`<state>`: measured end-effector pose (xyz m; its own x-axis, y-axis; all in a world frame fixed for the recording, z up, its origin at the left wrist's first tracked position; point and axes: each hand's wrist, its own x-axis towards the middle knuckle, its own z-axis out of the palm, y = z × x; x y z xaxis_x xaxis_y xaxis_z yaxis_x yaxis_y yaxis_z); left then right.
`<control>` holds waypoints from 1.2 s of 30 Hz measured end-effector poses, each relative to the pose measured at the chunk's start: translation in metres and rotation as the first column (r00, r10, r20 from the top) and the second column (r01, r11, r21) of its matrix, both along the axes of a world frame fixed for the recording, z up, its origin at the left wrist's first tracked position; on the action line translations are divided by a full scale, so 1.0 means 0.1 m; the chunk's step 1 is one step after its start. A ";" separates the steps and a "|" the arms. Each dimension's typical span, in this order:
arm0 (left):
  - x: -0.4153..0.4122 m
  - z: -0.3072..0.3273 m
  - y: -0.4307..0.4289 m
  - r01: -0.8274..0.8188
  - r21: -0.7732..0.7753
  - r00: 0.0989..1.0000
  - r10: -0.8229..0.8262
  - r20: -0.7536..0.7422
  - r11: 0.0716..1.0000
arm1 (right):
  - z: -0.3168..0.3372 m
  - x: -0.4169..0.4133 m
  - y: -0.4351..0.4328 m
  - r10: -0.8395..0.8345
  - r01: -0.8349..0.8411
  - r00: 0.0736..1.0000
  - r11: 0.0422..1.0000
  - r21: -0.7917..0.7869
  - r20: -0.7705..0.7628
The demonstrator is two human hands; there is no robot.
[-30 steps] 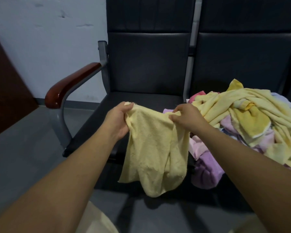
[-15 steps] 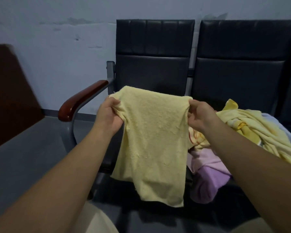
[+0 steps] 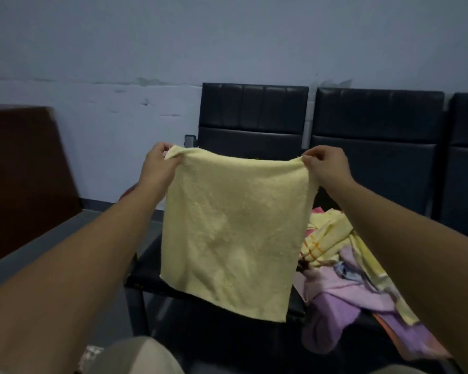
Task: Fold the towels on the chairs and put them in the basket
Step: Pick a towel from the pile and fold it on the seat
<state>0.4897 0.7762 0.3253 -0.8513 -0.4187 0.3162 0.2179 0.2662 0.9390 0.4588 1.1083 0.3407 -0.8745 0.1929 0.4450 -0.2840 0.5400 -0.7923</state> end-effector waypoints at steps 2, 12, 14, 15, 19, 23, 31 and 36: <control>0.01 0.02 -0.06 0.009 0.008 0.998 -0.009 0.057 1.000 | 0.05 0.02 -0.04 0.054 -0.054 0.998 0.998 -0.028 0.014; -0.01 0.07 -0.18 0.066 0.299 0.997 -0.073 0.011 0.952 | 0.35 0.05 0.11 0.509 -0.222 0.830 0.678 -0.700 0.230; -0.05 0.06 -0.20 0.071 0.294 0.997 -0.078 0.012 0.953 | 0.28 0.01 0.11 0.415 -0.280 0.860 0.871 -0.405 0.297; -0.06 0.06 -0.21 0.075 0.274 0.996 -0.084 0.021 0.959 | 0.24 -0.02 0.11 0.303 -0.254 0.901 0.949 -0.187 0.310; -0.12 0.04 -0.26 0.132 0.057 0.985 -0.138 0.103 0.990 | 0.08 -0.22 0.08 0.086 -0.111 0.977 0.986 0.121 0.196; -0.36 0.00 -0.38 0.151 -0.250 0.964 -0.087 0.251 0.956 | -0.09 -0.51 0.04 0.114 -0.108 0.971 0.993 -0.040 0.212; -1.26 0.40 -0.40 -0.095 -0.281 0.989 0.124 0.085 0.955 | 0.24 -1.37 -0.11 0.040 -0.012 0.994 0.964 -0.265 0.102; -1.47 0.87 -0.56 -0.147 -0.113 0.985 0.135 -0.106 0.983 | 0.72 -1.45 -0.08 0.132 -0.139 0.990 0.975 -0.173 -0.048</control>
<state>0.3431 0.7204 0.4121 -0.7493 -0.4861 0.4498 0.2586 0.4105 0.8744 0.3137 1.0999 0.4126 -0.8818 0.1519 0.4465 -0.3752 0.3476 -0.8593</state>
